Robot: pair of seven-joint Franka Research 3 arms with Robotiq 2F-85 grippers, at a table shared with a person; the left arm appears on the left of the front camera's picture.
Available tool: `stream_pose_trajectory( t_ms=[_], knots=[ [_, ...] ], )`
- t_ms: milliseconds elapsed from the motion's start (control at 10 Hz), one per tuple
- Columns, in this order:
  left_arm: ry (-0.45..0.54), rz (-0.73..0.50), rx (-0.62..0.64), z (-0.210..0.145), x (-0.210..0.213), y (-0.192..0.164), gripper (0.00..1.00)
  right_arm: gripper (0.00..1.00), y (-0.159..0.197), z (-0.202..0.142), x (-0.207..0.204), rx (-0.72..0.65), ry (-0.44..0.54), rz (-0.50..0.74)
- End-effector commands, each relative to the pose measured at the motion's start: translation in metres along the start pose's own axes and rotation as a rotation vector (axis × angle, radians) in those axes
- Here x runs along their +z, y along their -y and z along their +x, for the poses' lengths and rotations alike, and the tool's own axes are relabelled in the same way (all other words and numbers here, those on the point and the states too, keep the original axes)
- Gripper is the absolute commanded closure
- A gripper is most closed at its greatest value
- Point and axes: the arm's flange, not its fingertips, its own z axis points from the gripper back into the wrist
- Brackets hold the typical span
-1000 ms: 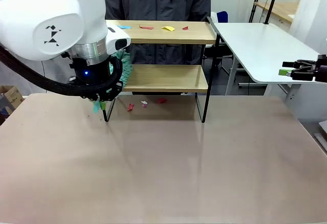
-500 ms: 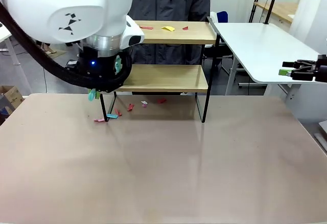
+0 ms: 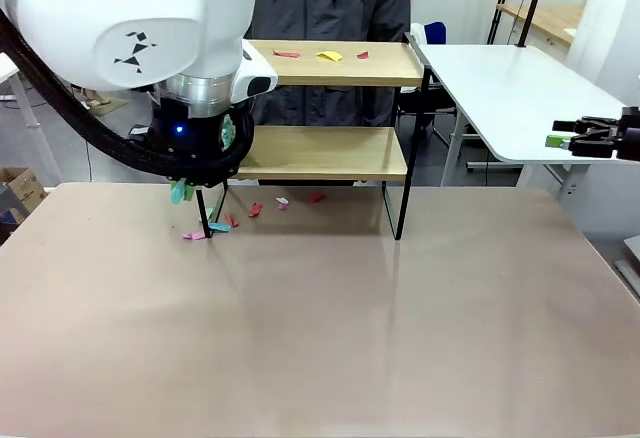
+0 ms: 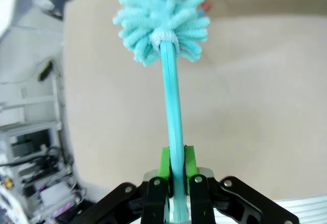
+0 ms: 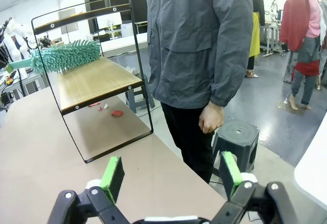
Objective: Clean the shelf.
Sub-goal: Clean the specific section of the Shelf indicated by the human with the Duster.
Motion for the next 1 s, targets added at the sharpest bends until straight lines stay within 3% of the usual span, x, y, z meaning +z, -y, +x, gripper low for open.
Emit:
stream_pose_trajectory(
  t_ms=[0, 200, 400, 900],
  knots=[
    [0.083, -0.198, -0.023, -0.005, 0.012, -0.026, 0.87, 0.0, -0.001, 0.002, -0.003, 0.004, -0.002, -0.003],
    [0.116, -0.321, -0.072, -0.012, 0.017, -0.048, 0.87, 0.0, -0.001, 0.002, -0.003, 0.004, -0.002, -0.003],
    [0.137, -0.428, -0.2, -0.02, 0.019, -0.073, 0.87, 0.0, -0.001, 0.002, -0.003, 0.004, -0.002, -0.003],
    [0.124, -0.745, -0.643, -0.03, 0.001, -0.143, 0.87, 0.0, -0.001, 0.002, -0.003, 0.004, -0.002, -0.003]
  ],
)
